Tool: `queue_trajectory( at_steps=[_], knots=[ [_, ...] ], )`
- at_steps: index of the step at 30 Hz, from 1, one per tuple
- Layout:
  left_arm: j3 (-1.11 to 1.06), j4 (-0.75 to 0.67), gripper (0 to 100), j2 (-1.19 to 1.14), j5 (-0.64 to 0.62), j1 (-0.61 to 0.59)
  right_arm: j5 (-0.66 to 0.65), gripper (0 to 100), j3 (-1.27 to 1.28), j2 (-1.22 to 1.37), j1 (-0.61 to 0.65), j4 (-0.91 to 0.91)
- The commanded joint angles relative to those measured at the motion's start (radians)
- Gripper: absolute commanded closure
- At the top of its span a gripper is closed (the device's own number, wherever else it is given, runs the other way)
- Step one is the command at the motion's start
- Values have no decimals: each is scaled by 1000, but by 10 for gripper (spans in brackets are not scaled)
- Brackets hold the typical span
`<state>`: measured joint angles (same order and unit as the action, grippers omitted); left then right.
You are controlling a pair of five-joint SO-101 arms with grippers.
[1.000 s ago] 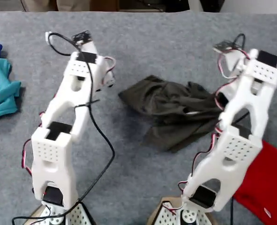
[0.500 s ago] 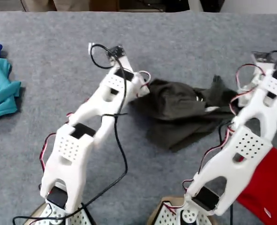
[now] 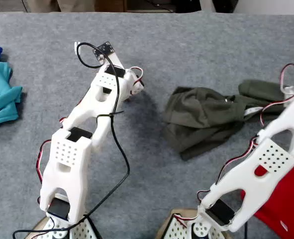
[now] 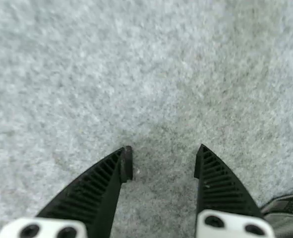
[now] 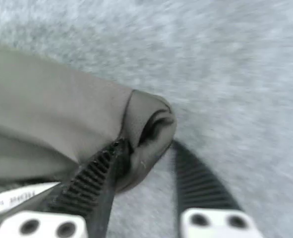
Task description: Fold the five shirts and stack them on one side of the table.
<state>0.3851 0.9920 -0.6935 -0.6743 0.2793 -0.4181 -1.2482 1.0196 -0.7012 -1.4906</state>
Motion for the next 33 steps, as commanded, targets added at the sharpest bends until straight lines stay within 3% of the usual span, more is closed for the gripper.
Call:
queue_trajectory(
  at_steps=[1,4,11,19,27,33],
  knots=[
    [51,8,782,18,-9,-8,-14,641,-249,-10,-16,-124],
    [49,8,782,18,-9,-11,-89,673,-435,-13,45,-255],
    [48,20,785,24,-9,-48,-121,779,-282,-211,249,-296],
    [117,41,787,19,-97,-288,-163,815,119,-349,590,-296],
    [141,35,833,19,-61,-480,-164,815,552,-513,746,-296],
    [176,34,836,16,-37,-520,-258,815,822,-691,860,-281]
  ],
)
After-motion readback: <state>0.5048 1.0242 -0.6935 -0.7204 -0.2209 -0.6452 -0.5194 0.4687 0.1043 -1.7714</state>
